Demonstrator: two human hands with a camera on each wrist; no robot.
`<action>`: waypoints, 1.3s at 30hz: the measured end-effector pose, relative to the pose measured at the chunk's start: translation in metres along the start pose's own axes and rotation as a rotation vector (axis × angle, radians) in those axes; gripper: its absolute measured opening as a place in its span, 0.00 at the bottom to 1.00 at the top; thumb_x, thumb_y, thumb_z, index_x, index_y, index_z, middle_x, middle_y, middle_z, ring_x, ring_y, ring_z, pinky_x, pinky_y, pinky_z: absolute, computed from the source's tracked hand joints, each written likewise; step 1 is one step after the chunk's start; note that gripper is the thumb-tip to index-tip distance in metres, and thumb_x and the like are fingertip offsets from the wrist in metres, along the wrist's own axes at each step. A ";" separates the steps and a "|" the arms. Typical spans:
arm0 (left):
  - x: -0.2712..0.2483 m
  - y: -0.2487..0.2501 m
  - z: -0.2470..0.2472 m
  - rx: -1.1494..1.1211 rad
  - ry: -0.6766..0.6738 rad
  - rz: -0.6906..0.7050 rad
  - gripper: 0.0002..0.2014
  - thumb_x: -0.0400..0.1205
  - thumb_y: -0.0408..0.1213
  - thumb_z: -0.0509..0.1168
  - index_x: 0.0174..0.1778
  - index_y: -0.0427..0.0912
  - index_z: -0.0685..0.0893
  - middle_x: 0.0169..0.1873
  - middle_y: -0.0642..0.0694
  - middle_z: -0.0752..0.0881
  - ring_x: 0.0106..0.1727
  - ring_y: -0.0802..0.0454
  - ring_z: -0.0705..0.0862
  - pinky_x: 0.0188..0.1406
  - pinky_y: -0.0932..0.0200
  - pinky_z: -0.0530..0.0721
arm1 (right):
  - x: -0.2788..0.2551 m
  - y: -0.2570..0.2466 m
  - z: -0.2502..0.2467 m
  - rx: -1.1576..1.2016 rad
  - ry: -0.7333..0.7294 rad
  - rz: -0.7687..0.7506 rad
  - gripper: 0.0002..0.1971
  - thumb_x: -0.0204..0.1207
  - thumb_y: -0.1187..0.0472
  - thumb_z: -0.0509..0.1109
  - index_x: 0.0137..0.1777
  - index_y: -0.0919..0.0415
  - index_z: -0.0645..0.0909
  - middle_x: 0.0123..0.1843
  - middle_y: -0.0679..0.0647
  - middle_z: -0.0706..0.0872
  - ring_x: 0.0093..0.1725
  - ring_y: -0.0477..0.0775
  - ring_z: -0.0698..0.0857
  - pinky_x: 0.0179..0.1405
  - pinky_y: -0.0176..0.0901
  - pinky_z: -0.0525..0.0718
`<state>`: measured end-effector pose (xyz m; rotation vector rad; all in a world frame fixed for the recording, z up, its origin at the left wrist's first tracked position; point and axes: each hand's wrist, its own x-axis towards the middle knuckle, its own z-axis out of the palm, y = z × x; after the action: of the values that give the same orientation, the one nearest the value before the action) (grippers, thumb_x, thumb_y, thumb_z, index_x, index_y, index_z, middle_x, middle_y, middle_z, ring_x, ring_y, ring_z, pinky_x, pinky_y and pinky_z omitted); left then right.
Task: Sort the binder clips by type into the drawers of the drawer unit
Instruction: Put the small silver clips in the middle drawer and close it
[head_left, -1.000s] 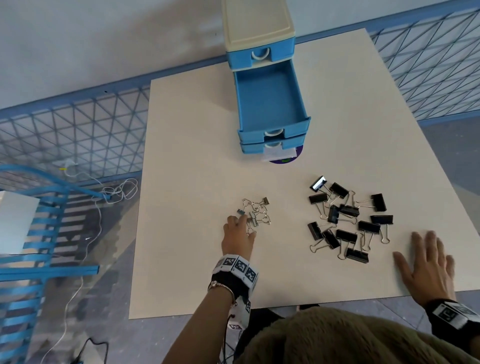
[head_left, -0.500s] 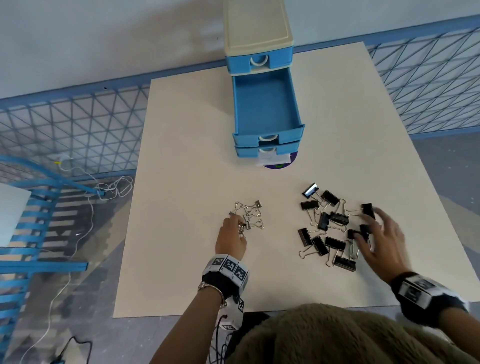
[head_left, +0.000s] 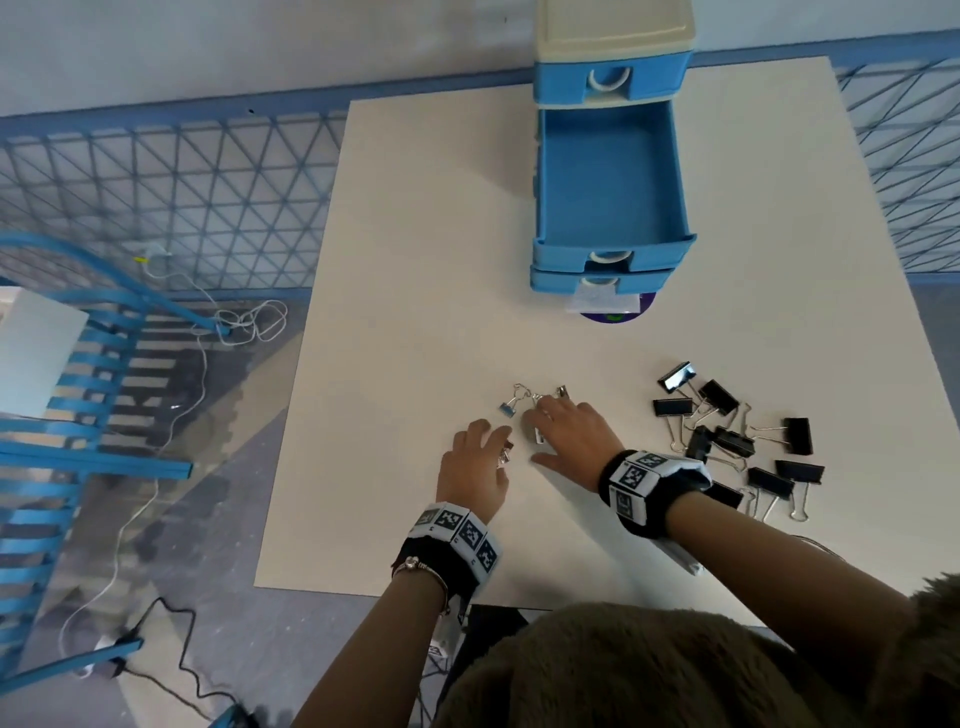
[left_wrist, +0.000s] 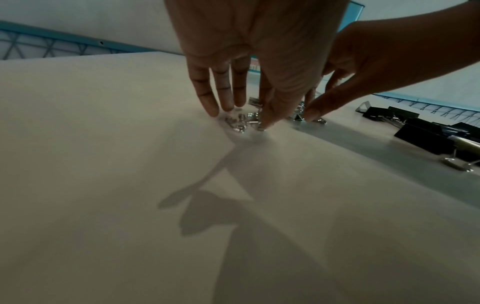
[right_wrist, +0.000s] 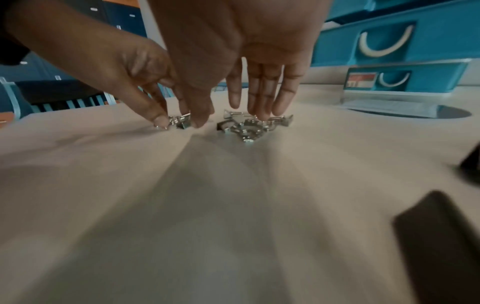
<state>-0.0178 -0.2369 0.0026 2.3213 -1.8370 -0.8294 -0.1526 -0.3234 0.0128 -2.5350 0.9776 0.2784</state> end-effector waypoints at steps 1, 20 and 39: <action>-0.002 -0.002 0.001 -0.003 0.003 -0.018 0.26 0.75 0.35 0.65 0.70 0.45 0.71 0.67 0.41 0.73 0.65 0.40 0.73 0.51 0.48 0.79 | 0.004 -0.002 0.001 -0.007 -0.013 0.022 0.22 0.75 0.51 0.67 0.64 0.62 0.71 0.66 0.59 0.74 0.65 0.61 0.74 0.57 0.51 0.73; 0.015 0.003 -0.005 0.198 -0.090 0.111 0.24 0.34 0.34 0.83 0.22 0.46 0.81 0.19 0.50 0.81 0.21 0.56 0.82 0.06 0.71 0.65 | -0.001 -0.006 0.002 0.177 -0.015 0.113 0.18 0.73 0.69 0.61 0.63 0.67 0.75 0.62 0.64 0.76 0.63 0.64 0.74 0.50 0.55 0.81; 0.064 0.068 -0.127 -0.300 0.284 0.163 0.06 0.75 0.28 0.67 0.46 0.34 0.84 0.47 0.40 0.90 0.45 0.45 0.88 0.46 0.60 0.83 | 0.003 0.006 0.009 -0.008 -0.145 0.120 0.23 0.34 0.56 0.89 0.30 0.59 0.84 0.28 0.54 0.85 0.20 0.51 0.82 0.10 0.33 0.72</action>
<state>-0.0123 -0.3499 0.1122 1.9610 -1.6295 -0.6608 -0.1550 -0.3250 0.0022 -2.4278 1.0737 0.4943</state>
